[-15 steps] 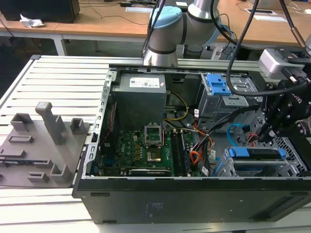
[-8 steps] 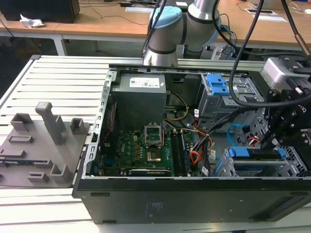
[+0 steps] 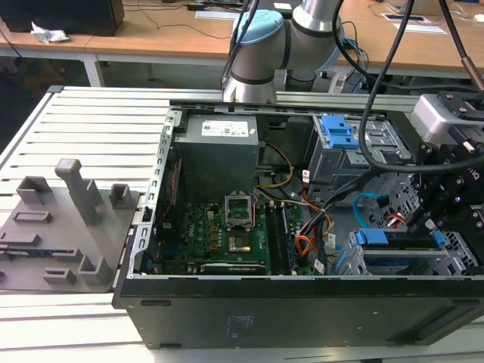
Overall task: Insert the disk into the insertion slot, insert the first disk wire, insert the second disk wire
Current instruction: 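Insert the first disk wire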
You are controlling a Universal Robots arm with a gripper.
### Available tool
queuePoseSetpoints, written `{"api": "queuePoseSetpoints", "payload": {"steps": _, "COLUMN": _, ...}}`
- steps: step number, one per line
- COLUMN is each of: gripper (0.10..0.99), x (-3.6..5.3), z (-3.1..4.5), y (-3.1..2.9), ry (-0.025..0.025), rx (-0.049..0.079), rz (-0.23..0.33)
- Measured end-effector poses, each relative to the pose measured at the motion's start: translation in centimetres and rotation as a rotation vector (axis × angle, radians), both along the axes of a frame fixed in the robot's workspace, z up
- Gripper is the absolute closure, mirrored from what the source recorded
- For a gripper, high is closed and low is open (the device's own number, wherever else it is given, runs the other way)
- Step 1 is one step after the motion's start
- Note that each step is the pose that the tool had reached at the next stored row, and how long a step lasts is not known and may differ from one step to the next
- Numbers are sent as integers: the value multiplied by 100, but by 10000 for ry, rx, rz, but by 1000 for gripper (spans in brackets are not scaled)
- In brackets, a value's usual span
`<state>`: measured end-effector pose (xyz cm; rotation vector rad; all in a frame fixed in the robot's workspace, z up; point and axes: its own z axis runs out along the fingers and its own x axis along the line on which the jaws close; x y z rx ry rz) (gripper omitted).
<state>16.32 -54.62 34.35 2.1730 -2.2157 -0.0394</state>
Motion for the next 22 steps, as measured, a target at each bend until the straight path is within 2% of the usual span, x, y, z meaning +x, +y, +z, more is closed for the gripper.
{"api": "queuePoseSetpoints", "payload": {"steps": 8, "gripper": 918, "x": 29, "z": -75, "y": -15, "ry": 14, "rx": -4, "rz": 0}}
{"api": "queuePoseSetpoints", "payload": {"steps": 12, "gripper": 906, "x": 29, "z": -83, "y": -15, "ry": 15, "rx": 9, "rz": 0}}
{"api": "queuePoseSetpoints", "payload": {"steps": 13, "gripper": 843, "x": 29, "z": -32, "y": -15, "ry": 14, "rx": 0, "rz": 0}}
{"api": "queuePoseSetpoints", "payload": {"steps": 15, "gripper": 843, "x": 29, "z": 118, "y": -15, "ry": 15, "rx": 0, "rz": 0}}
{"api": "queuePoseSetpoints", "payload": {"steps": 17, "gripper": 843, "x": 28, "z": 235, "y": -2, "ry": 14, "rx": -1, "rz": 0}}
{"api": "queuePoseSetpoints", "payload": {"steps": 18, "gripper": 922, "x": 28, "z": 291, "y": 4, "ry": 15, "rx": 0, "rz": 0}}
{"api": "queuePoseSetpoints", "payload": {"steps": 19, "gripper": 980, "x": 29, "z": 313, "y": 5, "ry": 14, "rx": -1, "rz": 0}}
{"api": "queuePoseSetpoints", "payload": {"steps": 22, "gripper": 980, "x": 28, "z": 322, "y": 5, "ry": 15, "rx": 1, "rz": 0}}
